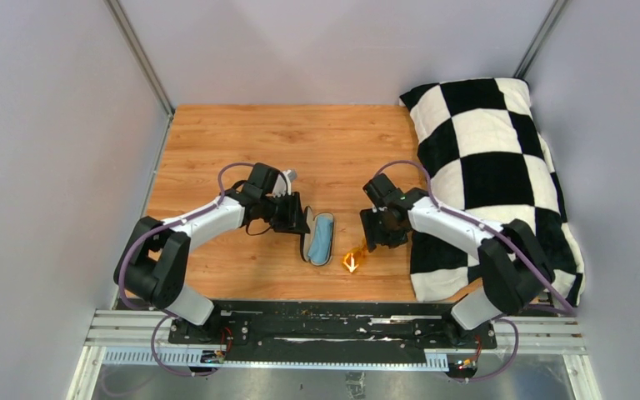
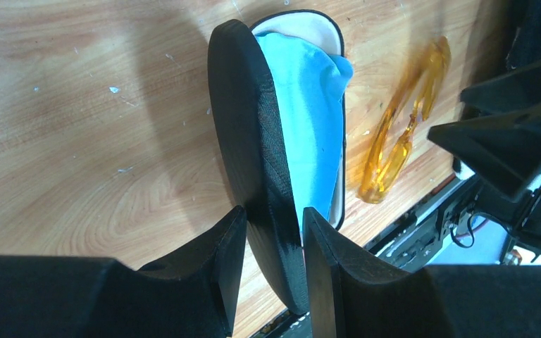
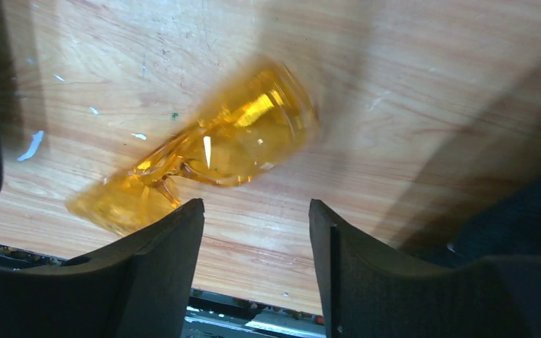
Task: Organize the sunglasses
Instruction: Adjust the sunglasses at the center of the board.
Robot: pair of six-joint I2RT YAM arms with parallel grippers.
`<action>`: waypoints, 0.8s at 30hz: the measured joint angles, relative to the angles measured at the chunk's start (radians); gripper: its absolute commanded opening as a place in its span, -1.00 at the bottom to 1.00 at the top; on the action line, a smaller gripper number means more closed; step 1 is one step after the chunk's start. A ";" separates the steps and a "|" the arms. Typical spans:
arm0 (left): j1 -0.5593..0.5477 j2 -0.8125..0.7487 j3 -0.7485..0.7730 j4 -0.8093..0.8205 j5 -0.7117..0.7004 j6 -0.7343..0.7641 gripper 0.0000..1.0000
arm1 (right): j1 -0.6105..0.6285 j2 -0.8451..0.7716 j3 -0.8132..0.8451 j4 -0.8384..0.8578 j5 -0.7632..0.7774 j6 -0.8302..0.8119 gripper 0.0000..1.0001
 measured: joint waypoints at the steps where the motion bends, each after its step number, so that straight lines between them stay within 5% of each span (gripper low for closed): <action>1: 0.000 0.000 0.000 0.000 0.000 0.000 -0.21 | 0.002 -0.021 0.000 0.000 0.014 -0.002 0.34; 6: 0.000 0.000 0.000 0.000 0.000 0.003 -0.21 | 0.006 -0.059 0.047 0.004 0.040 -0.023 0.47; 18: 0.000 0.000 0.000 0.000 -0.001 0.004 -0.21 | 0.129 -0.029 0.085 0.048 0.003 0.063 0.37; 24: 0.000 0.000 0.000 0.000 0.000 0.007 -0.21 | 0.253 -0.033 0.070 0.031 0.060 0.060 0.62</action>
